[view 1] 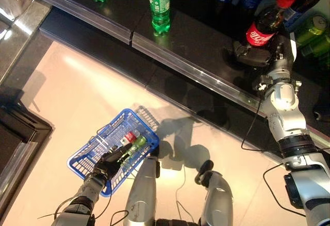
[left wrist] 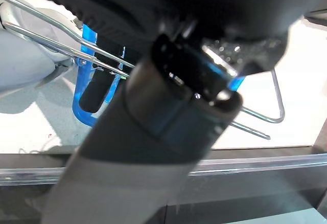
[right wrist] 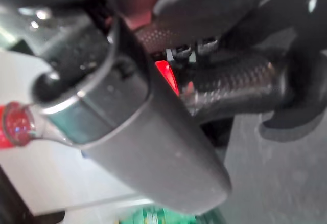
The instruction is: Pick up the drink and place into the basket.
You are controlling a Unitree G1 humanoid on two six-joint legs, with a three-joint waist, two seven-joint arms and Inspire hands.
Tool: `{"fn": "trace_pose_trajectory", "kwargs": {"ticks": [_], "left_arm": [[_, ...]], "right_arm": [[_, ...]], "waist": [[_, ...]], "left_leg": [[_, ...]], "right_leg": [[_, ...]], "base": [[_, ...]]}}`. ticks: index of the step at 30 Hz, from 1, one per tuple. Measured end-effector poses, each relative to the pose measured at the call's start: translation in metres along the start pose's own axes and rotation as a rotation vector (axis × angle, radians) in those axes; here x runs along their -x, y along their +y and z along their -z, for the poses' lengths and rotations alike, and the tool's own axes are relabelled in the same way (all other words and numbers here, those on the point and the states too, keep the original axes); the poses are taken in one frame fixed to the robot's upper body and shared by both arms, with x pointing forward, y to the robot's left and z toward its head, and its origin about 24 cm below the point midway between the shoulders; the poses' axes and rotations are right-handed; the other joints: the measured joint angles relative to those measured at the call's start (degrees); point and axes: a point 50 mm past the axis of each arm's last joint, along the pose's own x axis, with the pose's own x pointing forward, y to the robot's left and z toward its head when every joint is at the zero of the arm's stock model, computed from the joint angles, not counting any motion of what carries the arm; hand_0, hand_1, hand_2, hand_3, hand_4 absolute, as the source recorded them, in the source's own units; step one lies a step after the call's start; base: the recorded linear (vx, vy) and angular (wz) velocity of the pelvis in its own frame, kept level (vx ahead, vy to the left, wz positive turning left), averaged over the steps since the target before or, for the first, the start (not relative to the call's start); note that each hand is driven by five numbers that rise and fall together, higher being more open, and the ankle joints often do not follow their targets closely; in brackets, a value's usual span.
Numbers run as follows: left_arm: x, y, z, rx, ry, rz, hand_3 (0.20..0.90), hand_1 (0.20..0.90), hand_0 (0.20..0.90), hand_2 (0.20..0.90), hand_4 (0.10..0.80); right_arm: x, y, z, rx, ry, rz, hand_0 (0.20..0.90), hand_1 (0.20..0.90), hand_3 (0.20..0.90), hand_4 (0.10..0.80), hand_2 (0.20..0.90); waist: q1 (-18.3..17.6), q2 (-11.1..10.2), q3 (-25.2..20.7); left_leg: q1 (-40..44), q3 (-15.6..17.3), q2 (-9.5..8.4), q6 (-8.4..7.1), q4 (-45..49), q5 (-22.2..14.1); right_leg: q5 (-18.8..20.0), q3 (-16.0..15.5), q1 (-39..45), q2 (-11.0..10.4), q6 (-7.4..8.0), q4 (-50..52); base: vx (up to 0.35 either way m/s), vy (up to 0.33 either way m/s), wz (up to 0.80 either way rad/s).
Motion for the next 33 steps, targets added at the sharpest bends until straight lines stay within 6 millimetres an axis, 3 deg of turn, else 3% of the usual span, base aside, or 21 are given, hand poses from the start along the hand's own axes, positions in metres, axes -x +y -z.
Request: {"fn": "trace_pose_trajectory", "kwargs": {"ticks": [28, 33], "left_arm": [[-0.001, -0.002, 0.0, -0.016, 0.007, 0.01, 0.2, 0.3, 0.3, 0.3, 0.1], [0.001, 0.001, 0.005, -0.028, 0.025, 0.001, 0.2, 0.3, 0.3, 0.3, 0.1]], "right_arm": [[0.0, 0.007, 0.004, -0.013, 0.036, -0.044, 0.3, 0.3, 0.2, 0.1, 0.3], [0.01, 0.006, 0.018, 0.0, 0.087, -0.056, 0.3, 0.3, 0.2, 0.1, 0.3]], "waist": [[-0.07, 0.42, 0.03], [0.05, 0.41, 0.02]], "left_leg": [[0.44, 0.27, 0.07, 0.01, -0.54, 0.48], [4.0, 1.07, 0.09, 0.21, -2.16, 0.48]], "right_leg": [[0.35, -1.04, 1.24, 0.12, 0.55, -1.84], [1.3, -1.06, 4.66, 0.46, 0.56, -4.19]], "base": [[-0.001, 0.004, 0.01], [0.048, -0.024, -0.04]]}}
